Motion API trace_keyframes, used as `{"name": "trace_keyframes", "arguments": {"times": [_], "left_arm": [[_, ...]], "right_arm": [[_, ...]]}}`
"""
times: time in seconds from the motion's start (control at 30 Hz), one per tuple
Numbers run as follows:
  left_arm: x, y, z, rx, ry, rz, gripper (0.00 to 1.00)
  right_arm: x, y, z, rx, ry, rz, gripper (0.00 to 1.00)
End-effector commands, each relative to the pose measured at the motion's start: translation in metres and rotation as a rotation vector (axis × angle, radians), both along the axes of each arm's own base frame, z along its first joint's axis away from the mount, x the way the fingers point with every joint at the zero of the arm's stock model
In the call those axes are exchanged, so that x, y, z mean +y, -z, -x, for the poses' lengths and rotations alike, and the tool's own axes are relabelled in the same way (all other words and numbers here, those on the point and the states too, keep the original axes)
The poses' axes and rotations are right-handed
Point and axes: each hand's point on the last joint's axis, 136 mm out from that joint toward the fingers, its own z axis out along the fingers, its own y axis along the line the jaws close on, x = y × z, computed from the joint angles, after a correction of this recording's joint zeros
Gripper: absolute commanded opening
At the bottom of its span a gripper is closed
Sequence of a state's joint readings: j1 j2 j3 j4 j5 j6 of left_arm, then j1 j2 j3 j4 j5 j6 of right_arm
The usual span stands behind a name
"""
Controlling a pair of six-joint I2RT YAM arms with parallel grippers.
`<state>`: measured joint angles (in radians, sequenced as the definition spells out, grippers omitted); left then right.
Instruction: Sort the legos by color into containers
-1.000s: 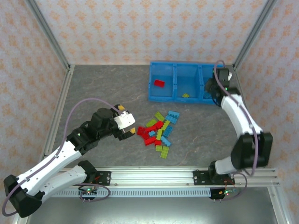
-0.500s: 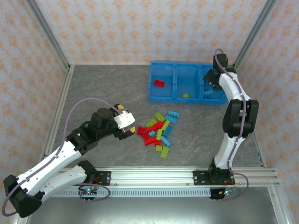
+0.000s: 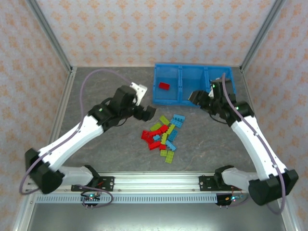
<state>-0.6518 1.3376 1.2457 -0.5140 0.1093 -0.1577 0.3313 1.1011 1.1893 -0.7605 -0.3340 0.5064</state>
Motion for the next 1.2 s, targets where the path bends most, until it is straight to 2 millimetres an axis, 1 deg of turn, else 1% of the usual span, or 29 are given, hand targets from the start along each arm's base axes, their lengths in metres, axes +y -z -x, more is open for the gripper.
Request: {"name": "trace_keyframes", "arguments": {"times": [0.0, 0.07, 0.13, 0.17, 0.27, 0.3, 0.33, 0.4, 0.47, 0.57, 0.7, 0.87, 0.97, 1.03, 1.17], "left_arm": [[-0.022, 0.054, -0.008, 0.317, -0.223, 0.179, 1.00], [-0.032, 0.074, -0.023, 0.379, -0.322, 0.228, 1.00], [-0.042, 0.092, -0.036, 0.422, -0.385, 0.228, 0.99], [-0.044, 0.102, -0.042, 0.437, -0.423, 0.209, 0.98], [-0.053, 0.125, -0.055, 0.488, -0.502, 0.162, 0.87], [-0.055, 0.128, -0.058, 0.493, -0.521, 0.149, 0.83], [-0.056, 0.144, -0.061, 0.512, -0.547, 0.113, 0.78], [-0.063, 0.159, -0.064, 0.547, -0.564, 0.099, 0.73], [-0.066, 0.173, -0.063, 0.583, -0.594, 0.092, 0.69], [-0.068, 0.188, -0.061, 0.615, -0.627, 0.078, 0.65], [-0.082, 0.204, -0.058, 0.679, -0.587, 0.081, 0.63], [-0.079, 0.223, -0.042, 0.744, -0.580, 0.025, 0.59], [-0.071, 0.232, -0.034, 0.762, -0.580, -0.028, 0.57], [-0.067, 0.238, -0.031, 0.770, -0.584, -0.052, 0.52], [-0.064, 0.245, -0.027, 0.781, -0.589, -0.066, 0.40]], "right_arm": [[0.008, 0.034, 0.035, 0.157, -0.011, -0.025, 0.65], [0.007, 0.047, 0.044, 0.193, 0.000, -0.028, 0.66], [0.003, 0.060, 0.050, 0.229, 0.016, -0.019, 0.66], [0.003, 0.064, 0.053, 0.239, 0.017, -0.017, 0.66], [0.000, 0.072, 0.057, 0.251, 0.028, -0.015, 0.67], [0.000, 0.073, 0.058, 0.255, 0.027, -0.013, 0.68], [-0.001, 0.073, 0.058, 0.256, 0.030, -0.008, 0.68], [-0.004, 0.072, 0.058, 0.257, 0.040, 0.000, 0.69], [-0.004, 0.068, 0.059, 0.251, 0.041, 0.001, 0.70], [-0.007, 0.064, 0.059, 0.237, 0.051, 0.005, 0.70], [-0.009, 0.066, 0.061, 0.239, 0.067, 0.002, 0.71], [-0.010, 0.069, 0.062, 0.248, 0.072, -0.001, 0.72], [-0.010, 0.067, 0.061, 0.240, 0.078, 0.000, 0.72], [-0.010, 0.067, 0.060, 0.238, 0.081, -0.001, 0.72], [-0.010, 0.068, 0.060, 0.241, 0.085, -0.005, 0.72]]}}
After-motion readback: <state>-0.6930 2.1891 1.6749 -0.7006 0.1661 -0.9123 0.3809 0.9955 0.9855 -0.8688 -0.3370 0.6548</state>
